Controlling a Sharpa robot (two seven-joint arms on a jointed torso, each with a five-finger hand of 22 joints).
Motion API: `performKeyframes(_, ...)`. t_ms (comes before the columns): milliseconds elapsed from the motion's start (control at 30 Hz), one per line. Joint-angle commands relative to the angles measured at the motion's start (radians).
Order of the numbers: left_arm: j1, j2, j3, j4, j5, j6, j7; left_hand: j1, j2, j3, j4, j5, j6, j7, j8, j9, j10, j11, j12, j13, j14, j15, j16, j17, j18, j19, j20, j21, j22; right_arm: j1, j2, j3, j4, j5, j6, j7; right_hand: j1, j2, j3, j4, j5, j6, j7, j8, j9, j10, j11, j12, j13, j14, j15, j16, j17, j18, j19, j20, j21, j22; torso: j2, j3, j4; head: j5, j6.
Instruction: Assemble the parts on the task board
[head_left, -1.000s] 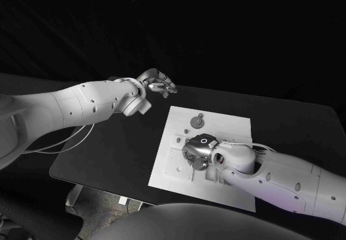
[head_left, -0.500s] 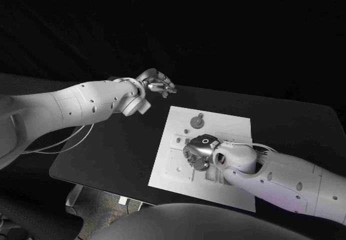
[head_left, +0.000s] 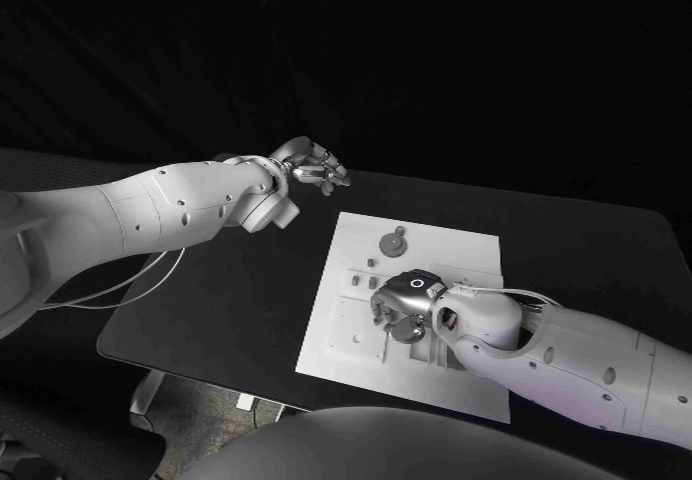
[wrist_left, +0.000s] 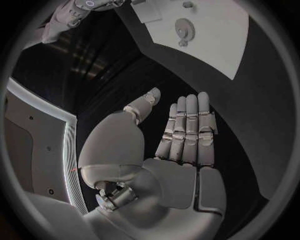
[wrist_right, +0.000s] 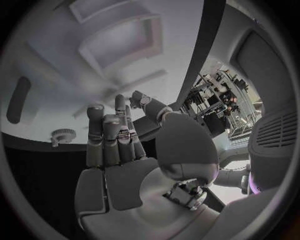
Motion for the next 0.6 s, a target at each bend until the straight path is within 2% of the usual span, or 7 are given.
performKeyframes(33, 0.001, -0.001, 0.001, -0.002, 0.006, 0.007, 0.012, 0.009, 0.002, -0.004, 0.005, -0.001, -0.009, 0.0, 0.005, -0.002, 0.001, 0.008, -0.004, -0.001, 0.004, 0.003, -0.004, 0.001, 0.012, 0.002, 0.002, -0.004, 0.001, 0.008, -0.022, 0.012, 0.02, 0.026, -0.03, -0.002, 0.002, -0.013, -0.004, 0.0, 0.002, -0.006, 0.0, -0.004, -0.001, -0.006, 0.0, -0.002, 0.002, -0.001, 0.004, -0.004, 0.001, 0.061, 0.0, -0.004, -0.005, 0.001, 0.0, 0.0002, -0.0012, -0.009, 0.004)
performKeyframes(100, 0.001, -0.001, 0.001, -0.003, 0.006, 0.011, 0.019, 0.01, -0.001, -0.005, 0.004, -0.001, -0.009, 0.0, 0.005, -0.002, 0.0, 0.008, -0.004, -0.001, 0.004, 0.004, -0.005, 0.002, 0.012, 0.002, 0.002, -0.004, 0.001, 0.018, -0.041, 0.032, 0.028, 0.066, -0.056, 0.005, 0.0, -0.014, -0.005, 0.004, 0.003, -0.006, 0.001, -0.004, -0.001, -0.003, 0.0, -0.001, 0.003, 0.002, 0.003, -0.003, 0.001, 0.061, 0.003, -0.005, -0.003, 0.002, 0.0, -0.0002, -0.0014, -0.02, 0.015)
performKeyframes(200, 0.001, -0.003, 0.001, -0.004, 0.007, 0.014, 0.022, 0.013, -0.003, -0.004, 0.002, -0.001, -0.01, 0.0, 0.006, -0.003, -0.005, 0.01, -0.009, -0.003, 0.003, 0.004, -0.006, 0.004, 0.012, 0.001, 0.002, -0.005, 0.002, 0.034, -0.076, 0.081, 0.046, 0.105, -0.065, 0.016, 0.0, -0.017, -0.007, 0.007, -0.001, -0.005, 0.0, -0.001, 0.0, 0.001, -0.001, 0.0, 0.007, 0.017, 0.003, 0.004, 0.003, 0.061, 0.015, -0.01, 0.003, 0.005, -0.001, -0.0007, -0.0018, -0.034, 0.027)
performKeyframes(333, 0.001, -0.004, 0.001, -0.005, 0.009, 0.012, 0.022, 0.013, -0.005, -0.005, 0.002, -0.001, -0.009, 0.0, 0.006, -0.003, -0.008, 0.013, -0.013, -0.005, 0.003, 0.004, -0.008, 0.005, 0.012, 0.001, 0.003, -0.006, 0.002, 0.066, -0.121, 0.116, 0.081, 0.124, -0.062, 0.015, 0.0, -0.023, -0.01, 0.008, -0.012, -0.006, 0.0, 0.0, 0.001, 0.001, -0.001, -0.001, 0.009, 0.024, 0.003, 0.006, 0.003, 0.061, 0.019, -0.013, 0.006, 0.007, 0.0, 0.0008, -0.0017, -0.052, 0.042)
performKeyframes(433, 0.001, -0.005, 0.001, -0.005, 0.01, 0.011, 0.022, 0.014, -0.005, -0.005, 0.002, -0.001, -0.01, 0.0, 0.006, -0.003, -0.009, 0.013, -0.014, -0.005, 0.003, 0.004, -0.008, 0.006, 0.012, 0.001, 0.003, -0.006, 0.002, 0.094, -0.161, 0.122, 0.108, 0.139, -0.048, 0.011, -0.005, -0.031, -0.013, 0.011, -0.022, -0.006, 0.0, 0.001, 0.001, 0.0, -0.001, -0.002, 0.011, 0.025, 0.004, 0.006, 0.003, 0.061, 0.019, -0.013, 0.007, 0.008, 0.0, 0.0008, -0.002, -0.062, 0.052)
performKeyframes(533, 0.001, -0.004, 0.001, -0.005, 0.01, 0.009, 0.021, 0.014, -0.005, -0.005, 0.002, -0.001, -0.01, 0.0, 0.007, -0.004, -0.009, 0.013, -0.015, -0.005, 0.003, 0.004, -0.008, 0.006, 0.012, 0.001, 0.003, -0.006, 0.002, 0.118, -0.201, 0.122, 0.125, 0.141, -0.03, 0.002, -0.014, -0.039, -0.018, 0.017, -0.03, -0.008, -0.002, 0.001, 0.001, -0.002, 0.0, -0.004, 0.011, 0.024, 0.004, 0.005, 0.002, 0.061, 0.018, -0.013, 0.007, 0.009, 0.0, 0.0009, -0.0013, -0.071, 0.061)
performKeyframes(600, 0.001, -0.005, 0.001, -0.004, 0.01, 0.009, 0.021, 0.014, -0.005, -0.005, 0.002, -0.001, -0.01, 0.0, 0.007, -0.004, -0.009, 0.013, -0.015, -0.005, 0.003, 0.004, -0.009, 0.006, 0.012, 0.001, 0.003, -0.006, 0.002, 0.126, -0.216, 0.122, 0.127, 0.14, -0.01, -0.008, -0.021, -0.044, -0.024, 0.021, -0.028, -0.01, -0.006, 0.001, 0.001, -0.008, 0.002, -0.007, 0.011, 0.021, 0.006, 0.004, 0.002, 0.061, 0.015, -0.013, 0.006, 0.01, 0.001, 0.0012, -0.0008, -0.074, 0.066)
